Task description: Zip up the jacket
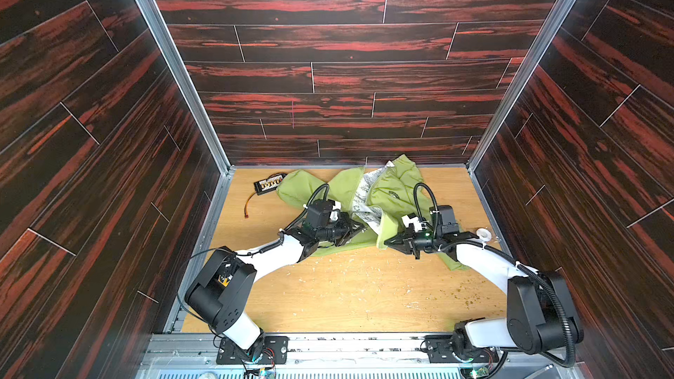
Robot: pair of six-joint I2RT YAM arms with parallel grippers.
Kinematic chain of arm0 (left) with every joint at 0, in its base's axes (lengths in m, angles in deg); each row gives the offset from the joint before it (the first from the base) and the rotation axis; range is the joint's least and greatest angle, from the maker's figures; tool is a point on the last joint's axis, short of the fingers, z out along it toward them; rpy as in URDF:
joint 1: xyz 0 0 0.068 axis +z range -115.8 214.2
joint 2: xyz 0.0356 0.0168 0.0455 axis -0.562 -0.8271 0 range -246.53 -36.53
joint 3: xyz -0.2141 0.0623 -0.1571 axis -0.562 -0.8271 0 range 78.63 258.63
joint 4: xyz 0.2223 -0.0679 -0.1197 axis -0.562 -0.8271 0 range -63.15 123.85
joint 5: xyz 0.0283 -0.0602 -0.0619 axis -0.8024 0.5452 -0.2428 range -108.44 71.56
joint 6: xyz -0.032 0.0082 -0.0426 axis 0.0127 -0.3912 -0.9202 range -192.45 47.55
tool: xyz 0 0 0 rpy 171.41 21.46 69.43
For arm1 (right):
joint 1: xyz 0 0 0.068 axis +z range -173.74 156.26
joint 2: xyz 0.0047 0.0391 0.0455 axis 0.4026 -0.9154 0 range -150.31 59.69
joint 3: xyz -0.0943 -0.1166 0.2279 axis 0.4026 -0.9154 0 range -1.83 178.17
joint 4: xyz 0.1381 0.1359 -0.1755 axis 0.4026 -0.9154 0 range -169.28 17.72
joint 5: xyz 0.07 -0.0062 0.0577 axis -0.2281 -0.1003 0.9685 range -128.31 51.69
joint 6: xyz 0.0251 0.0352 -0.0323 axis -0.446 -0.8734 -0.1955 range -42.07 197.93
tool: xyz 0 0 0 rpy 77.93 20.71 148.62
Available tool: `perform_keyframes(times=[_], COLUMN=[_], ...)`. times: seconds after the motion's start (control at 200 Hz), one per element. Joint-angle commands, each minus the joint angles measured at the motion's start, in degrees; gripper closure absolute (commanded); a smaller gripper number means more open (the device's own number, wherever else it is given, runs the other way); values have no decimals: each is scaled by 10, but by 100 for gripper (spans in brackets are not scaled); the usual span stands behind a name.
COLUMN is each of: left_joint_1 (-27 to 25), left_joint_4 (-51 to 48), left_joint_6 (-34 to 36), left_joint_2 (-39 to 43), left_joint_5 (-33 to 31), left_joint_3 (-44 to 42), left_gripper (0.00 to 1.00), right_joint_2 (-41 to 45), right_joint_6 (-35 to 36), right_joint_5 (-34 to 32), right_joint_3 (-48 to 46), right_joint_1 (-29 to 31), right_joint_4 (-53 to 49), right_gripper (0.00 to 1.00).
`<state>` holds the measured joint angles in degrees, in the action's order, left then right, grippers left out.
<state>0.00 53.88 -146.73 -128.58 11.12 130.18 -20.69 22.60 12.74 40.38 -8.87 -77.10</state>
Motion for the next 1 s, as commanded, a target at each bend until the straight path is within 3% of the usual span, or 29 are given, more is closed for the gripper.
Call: perform_keyframes(times=[0.0,0.561,0.781,0.992], left_joint_1=[-4,-34,-61,-70], left_joint_4=[12,114,105,103], left_joint_6=[5,-46,-43,-43], left_joint_2=[-13,-122,-155,-161], left_joint_5=[-1,56,69,74], left_joint_3=[13,27,33,36], left_gripper=[100,100,100,100], right_joint_2=[7,-14,-11,0], right_joint_6=[-48,-134,-174,-180], right_joint_5=[30,20,3,-12], right_joint_3=[1,-86,-142,-183], right_joint_1=[13,29,29,29], right_joint_4=[62,195,262,281], right_gripper=[97,91,84,70])
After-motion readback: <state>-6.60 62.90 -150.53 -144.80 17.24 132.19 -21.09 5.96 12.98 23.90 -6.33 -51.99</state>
